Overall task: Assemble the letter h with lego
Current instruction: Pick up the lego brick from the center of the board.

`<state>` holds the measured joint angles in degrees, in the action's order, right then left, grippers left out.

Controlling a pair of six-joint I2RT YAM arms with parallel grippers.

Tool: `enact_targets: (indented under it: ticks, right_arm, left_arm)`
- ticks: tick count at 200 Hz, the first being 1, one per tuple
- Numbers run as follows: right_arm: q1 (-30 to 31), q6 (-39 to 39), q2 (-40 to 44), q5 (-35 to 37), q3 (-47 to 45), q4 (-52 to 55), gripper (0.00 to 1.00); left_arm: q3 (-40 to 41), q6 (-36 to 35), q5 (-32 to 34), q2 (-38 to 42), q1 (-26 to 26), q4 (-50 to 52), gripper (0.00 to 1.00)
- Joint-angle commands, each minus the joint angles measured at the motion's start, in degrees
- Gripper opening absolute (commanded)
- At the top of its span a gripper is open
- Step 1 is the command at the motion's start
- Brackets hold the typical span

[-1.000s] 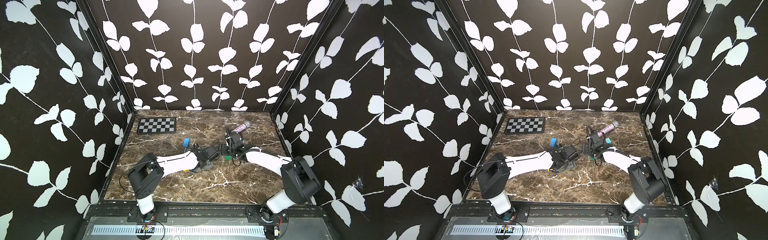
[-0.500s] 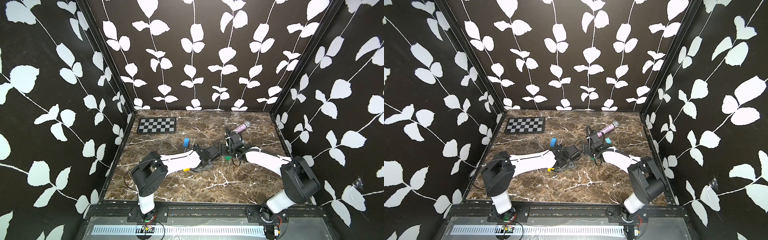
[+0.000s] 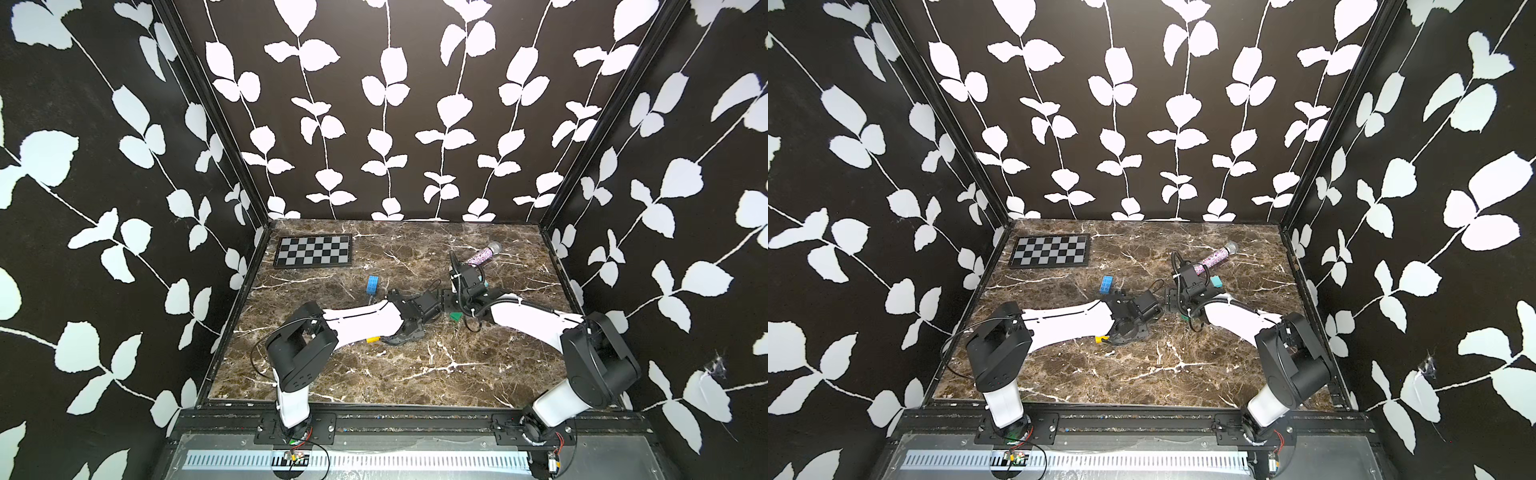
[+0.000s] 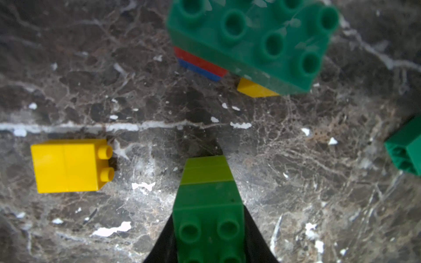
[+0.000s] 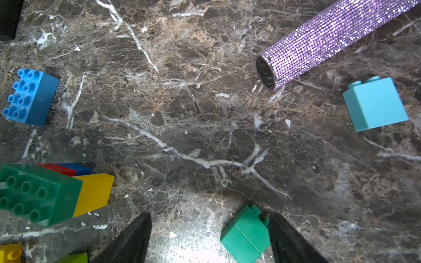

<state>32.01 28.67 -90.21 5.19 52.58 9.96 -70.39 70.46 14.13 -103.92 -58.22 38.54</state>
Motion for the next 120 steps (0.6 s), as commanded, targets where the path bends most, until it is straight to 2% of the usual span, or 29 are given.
enact_targets:
  ticks: [1, 9, 19, 29, 42, 58, 74, 97, 120]
  right_arm:
    - [0.51, -0.45, 0.21, 0.61, 1.81, 0.07, 0.8]
    - [0.64, -0.54, 0.28, 0.71, 1.75, 0.02, 0.79]
    - [0.67, -0.63, 0.39, 0.99, 1.64, 0.03, 0.79]
    - [0.77, -0.72, 0.56, 1.05, 1.34, -0.36, 0.79]
    - [0.86, -0.76, 0.54, 0.93, 1.06, -0.94, 0.79]
    - [1.03, -0.55, 0.31, 0.87, 0.62, -1.78, 0.79]
    - [1.12, -0.53, 0.04, 0.18, 0.42, -2.57, 0.79]
    - [1.25, -1.06, -0.31, -0.01, 0.41, -3.14, 0.79]
    - [1.22, -1.38, -0.49, -0.38, 0.59, -3.05, 0.79]
  left_arm:
    - [-1.43, -5.44, -1.76, 2.45, 0.94, 2.69, 0.2]
    - [-1.92, -9.2, -3.6, 3.12, 1.36, 2.17, 0.18]
    - [-3.45, -14.39, -6.77, 3.83, 2.17, 2.94, 0.07]
    - [-5.35, -19.05, -8.98, 4.78, 3.11, 5.21, 0.01]
    - [-8.24, -24.52, -10.38, 6.19, 4.08, 8.84, 0.0]
    - [-12.07, -28.58, -9.13, 8.17, 5.53, 15.33, 0.0]
    - [-13.66, -31.77, -9.89, 9.72, 7.8, 17.23, 0.0]
    - [-17.94, -34.62, -6.14, 8.43, 10.45, 21.86, 0.0]
    - [-22.19, -37.56, -5.7, 4.84, 11.85, 23.7, 0.0]
